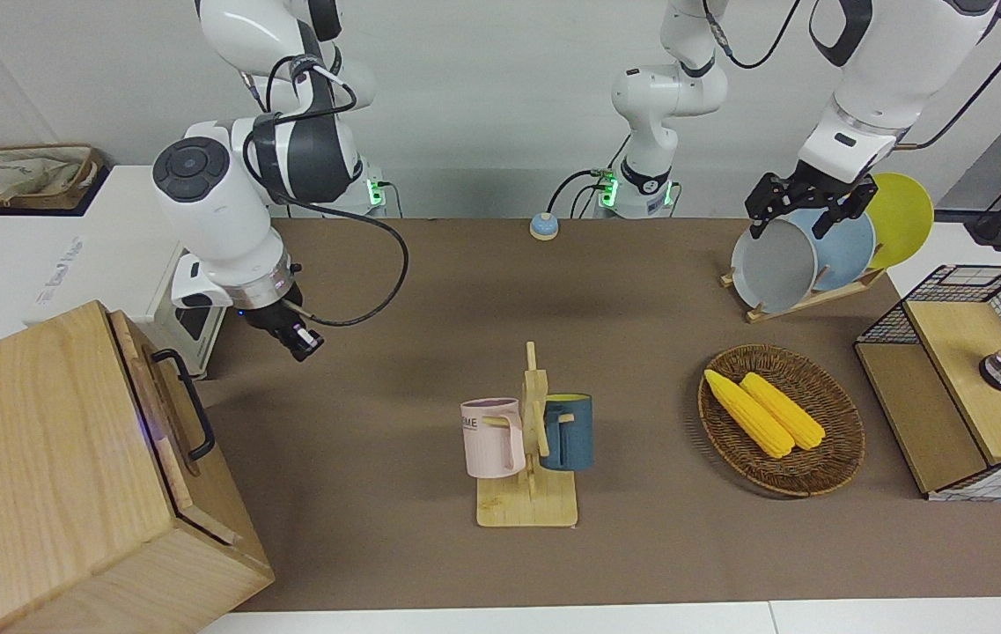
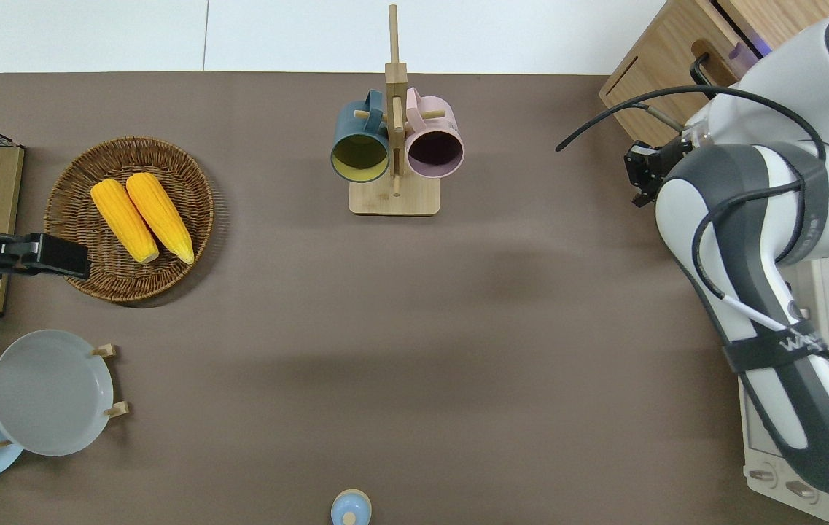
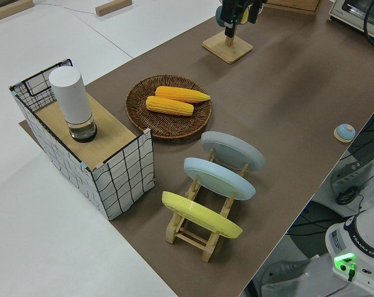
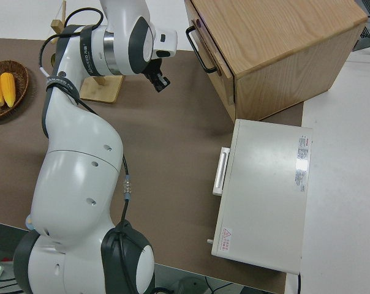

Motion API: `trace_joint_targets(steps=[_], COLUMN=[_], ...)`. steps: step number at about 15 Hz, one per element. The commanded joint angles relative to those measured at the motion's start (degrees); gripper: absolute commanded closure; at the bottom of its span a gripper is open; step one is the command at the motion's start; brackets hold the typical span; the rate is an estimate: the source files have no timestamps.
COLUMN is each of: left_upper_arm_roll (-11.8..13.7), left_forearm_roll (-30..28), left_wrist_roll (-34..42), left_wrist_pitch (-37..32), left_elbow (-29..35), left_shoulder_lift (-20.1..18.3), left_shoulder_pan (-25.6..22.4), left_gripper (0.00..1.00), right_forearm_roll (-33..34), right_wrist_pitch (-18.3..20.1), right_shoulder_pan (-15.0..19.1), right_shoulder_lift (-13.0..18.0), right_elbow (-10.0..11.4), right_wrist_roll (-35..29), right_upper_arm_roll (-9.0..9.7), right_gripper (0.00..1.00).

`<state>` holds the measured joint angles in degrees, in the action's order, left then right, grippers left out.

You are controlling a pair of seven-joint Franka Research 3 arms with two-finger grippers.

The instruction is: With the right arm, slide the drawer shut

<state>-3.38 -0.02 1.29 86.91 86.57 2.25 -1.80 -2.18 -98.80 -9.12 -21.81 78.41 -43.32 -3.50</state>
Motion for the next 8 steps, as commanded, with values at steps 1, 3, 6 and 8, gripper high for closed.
trace_joint_targets(steps=[1, 3, 6, 8], left_upper_arm_roll=[-0.40, -0.40, -0.40, -0.40], left_forearm_roll=[0.98, 0.98, 0.98, 0.98], left_wrist_roll=[0.56, 0.56, 0.56, 0.56], left_wrist_pitch=[-1.13, -1.13, -1.13, -1.13], left_elbow=[-1.40, -1.49, -1.40, -1.40], left_shoulder_lift=[0.65, 0.65, 0.65, 0.65], left_shoulder_pan=[-0.31, -0.31, -0.31, -0.31], left_gripper=[0.01, 0.01, 0.01, 0.01], right_forearm_roll=[0.25, 0.16, 0.16, 0.16], right_wrist_pitch=[2.12, 2.21, 6.49, 8.71], right_shoulder_pan=[-2.65, -3.45, -3.71, -3.63], right_shoulder_lift=[2.55, 4.22, 7.56, 9.49], right_elbow=[-0.01, -0.01, 0.69, 0.86], right_wrist_roll=[2.71, 4.03, 8.67, 14.73], right_upper_arm_roll=[-0.27, -0.19, -0.27, -0.71], right_gripper=[1.000, 1.000, 1.000, 1.000])
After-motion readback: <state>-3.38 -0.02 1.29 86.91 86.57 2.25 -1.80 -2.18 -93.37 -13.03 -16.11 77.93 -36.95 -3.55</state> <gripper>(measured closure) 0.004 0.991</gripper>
